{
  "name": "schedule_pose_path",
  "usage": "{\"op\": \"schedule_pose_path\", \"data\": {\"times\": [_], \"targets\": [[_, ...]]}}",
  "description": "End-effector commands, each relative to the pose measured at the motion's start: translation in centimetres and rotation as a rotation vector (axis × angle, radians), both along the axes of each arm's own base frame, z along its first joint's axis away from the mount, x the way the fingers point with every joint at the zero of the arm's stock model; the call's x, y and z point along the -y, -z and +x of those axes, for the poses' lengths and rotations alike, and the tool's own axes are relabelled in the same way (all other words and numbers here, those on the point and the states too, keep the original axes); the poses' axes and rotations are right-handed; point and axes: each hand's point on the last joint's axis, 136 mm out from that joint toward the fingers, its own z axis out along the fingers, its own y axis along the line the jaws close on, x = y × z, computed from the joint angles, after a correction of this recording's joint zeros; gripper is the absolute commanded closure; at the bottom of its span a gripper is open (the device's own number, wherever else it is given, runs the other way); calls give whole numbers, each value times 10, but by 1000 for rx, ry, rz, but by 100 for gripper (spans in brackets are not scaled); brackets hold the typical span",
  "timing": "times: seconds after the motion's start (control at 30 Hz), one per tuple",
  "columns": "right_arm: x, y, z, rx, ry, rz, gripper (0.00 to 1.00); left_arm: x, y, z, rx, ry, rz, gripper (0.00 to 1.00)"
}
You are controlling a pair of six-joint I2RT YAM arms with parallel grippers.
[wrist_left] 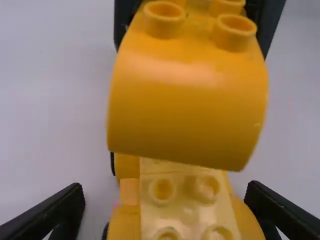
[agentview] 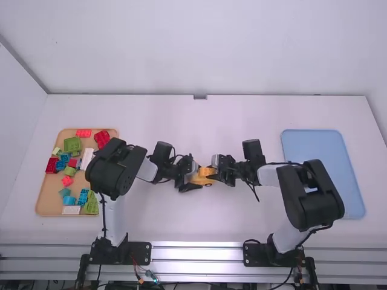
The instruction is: Assemble lego blocks to make yellow taxi
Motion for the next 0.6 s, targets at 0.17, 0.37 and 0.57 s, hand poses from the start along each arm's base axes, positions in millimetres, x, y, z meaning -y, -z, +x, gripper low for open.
{"op": "schedule_pose_path", "data": {"times": [0.17,0.37,0.57], "targets": [[1,1,-4,-42,2,18,91,7,13,-13,0,-35,30,15],[-3,5,-7,-42,-7,-3,91,6,14,-10,-33,-38,40,55],[-6,12,-13,-56,-14,-40,92,5,16,-10,-22,-6,65,66]]}}
